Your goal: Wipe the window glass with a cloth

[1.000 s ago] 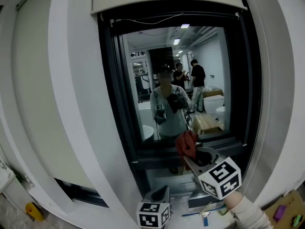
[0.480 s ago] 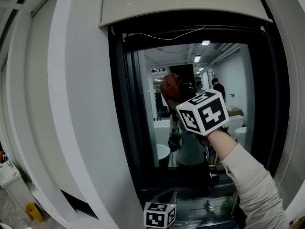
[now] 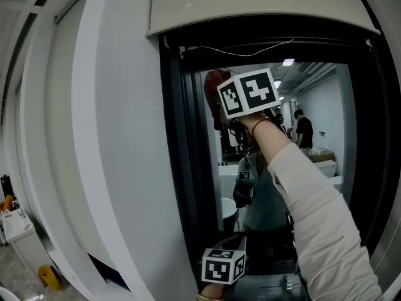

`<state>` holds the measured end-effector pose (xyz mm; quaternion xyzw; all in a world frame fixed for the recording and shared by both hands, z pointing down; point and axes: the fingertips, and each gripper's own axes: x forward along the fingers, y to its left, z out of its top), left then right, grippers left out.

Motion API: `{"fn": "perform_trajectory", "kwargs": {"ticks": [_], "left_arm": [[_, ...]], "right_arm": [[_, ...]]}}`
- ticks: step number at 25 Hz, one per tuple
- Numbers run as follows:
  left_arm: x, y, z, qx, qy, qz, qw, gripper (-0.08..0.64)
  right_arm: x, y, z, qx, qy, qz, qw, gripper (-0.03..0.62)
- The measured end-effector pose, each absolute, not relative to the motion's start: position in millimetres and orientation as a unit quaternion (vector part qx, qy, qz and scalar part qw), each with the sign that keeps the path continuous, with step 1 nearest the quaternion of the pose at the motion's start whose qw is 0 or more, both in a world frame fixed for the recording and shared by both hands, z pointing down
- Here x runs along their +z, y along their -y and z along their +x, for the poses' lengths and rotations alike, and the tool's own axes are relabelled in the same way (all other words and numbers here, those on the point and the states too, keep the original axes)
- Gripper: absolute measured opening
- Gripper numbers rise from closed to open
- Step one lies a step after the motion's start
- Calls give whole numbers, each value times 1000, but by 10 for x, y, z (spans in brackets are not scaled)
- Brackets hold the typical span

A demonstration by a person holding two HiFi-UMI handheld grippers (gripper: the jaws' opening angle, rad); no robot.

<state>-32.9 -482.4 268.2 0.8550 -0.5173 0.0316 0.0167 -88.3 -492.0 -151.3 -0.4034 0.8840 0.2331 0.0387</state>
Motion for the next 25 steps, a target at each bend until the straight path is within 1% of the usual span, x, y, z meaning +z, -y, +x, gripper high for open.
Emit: {"fn": "perform_trajectory", "kwargs": {"ticks": [6, 14, 19, 25], "left_arm": [[2705, 4966, -375, 29, 516, 856, 15, 5], [2675, 5031, -308, 33, 509, 860, 1, 5], [2789, 5070, -159, 45, 497, 867, -1, 5], [2908, 5122, 62, 48, 482, 875, 3, 5]], "right_arm": [[-1583, 5280, -860, 230, -864, -447, 14, 55], [-1655, 5448, -493, 233, -843, -485, 14, 55], [-1598, 5513, 128, 236, -825, -513, 5, 55], [-1629, 5455, 1119, 230, -799, -556, 11, 55]]}}
